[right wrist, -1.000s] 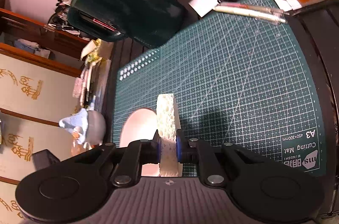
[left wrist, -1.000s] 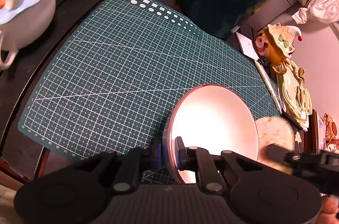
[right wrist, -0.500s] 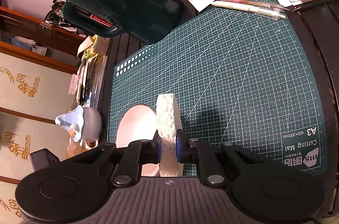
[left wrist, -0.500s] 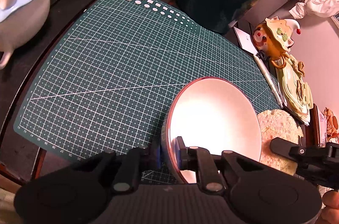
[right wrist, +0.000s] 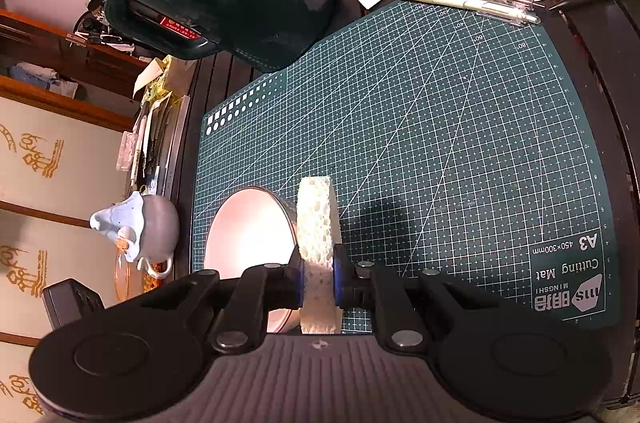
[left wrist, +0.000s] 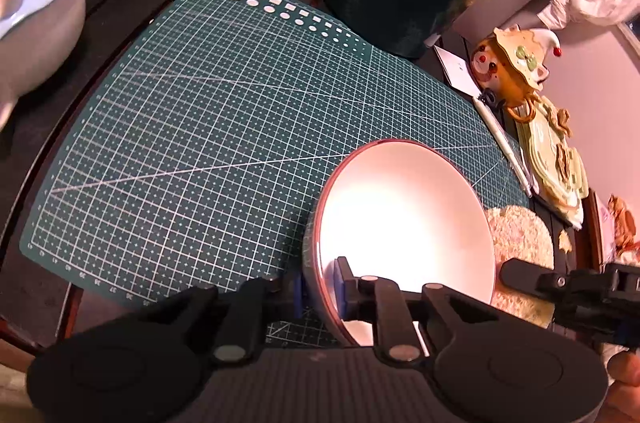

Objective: Clean bowl
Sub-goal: 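Turn the bowl with the left tool while the right tool presses the sponge on it, then rub the sponge along the bowl's outer wall with the right tool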

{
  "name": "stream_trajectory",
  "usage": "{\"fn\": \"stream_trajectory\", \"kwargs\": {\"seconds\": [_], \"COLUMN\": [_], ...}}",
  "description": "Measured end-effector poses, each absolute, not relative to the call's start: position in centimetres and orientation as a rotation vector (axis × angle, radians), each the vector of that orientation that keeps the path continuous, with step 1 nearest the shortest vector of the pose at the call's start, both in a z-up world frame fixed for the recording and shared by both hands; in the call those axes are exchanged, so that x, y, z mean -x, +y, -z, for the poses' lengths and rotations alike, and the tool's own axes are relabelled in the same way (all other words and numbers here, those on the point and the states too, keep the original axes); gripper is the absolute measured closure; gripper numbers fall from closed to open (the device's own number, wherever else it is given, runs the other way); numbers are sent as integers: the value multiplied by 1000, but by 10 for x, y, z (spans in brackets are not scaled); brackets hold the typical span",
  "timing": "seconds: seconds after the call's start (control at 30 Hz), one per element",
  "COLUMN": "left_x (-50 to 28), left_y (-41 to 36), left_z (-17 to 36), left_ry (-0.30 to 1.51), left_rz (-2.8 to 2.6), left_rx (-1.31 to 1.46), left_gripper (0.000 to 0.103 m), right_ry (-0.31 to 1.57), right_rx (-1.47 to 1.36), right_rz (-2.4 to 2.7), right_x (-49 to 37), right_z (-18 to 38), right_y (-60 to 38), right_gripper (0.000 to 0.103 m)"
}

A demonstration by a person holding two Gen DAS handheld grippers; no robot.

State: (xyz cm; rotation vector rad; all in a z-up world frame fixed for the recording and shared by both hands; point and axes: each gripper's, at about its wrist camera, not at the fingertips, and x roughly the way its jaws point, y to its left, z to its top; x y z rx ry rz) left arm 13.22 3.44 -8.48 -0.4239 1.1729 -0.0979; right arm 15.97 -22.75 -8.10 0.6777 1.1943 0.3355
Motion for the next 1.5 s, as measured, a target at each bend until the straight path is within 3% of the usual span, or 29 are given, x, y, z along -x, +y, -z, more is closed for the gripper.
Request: {"fn": "stream_trajectory", "kwargs": {"seconds": [0.8, 0.97, 1.27, 1.5], "left_x": [-132, -130, -131, -131], "left_y": [35, 31, 31, 32], "left_z": [84, 81, 82, 82], "left_ry": [1158, 1157, 1157, 1157], "left_rz": [99, 92, 92, 93], "left_rx": [421, 420, 420, 418], "left_gripper": [88, 88, 88, 88], "right_ry": [1202, 1118, 1270, 1142], "right_rx": [-640, -650, -672, -687], "right_rz": [-328, -349, -320, -352], "right_x": [-160, -155, -166, -158], "right_z": [83, 60, 100, 64], "right_y": [-222, -230, -220, -230], "right_gripper": [91, 90, 90, 90]}}
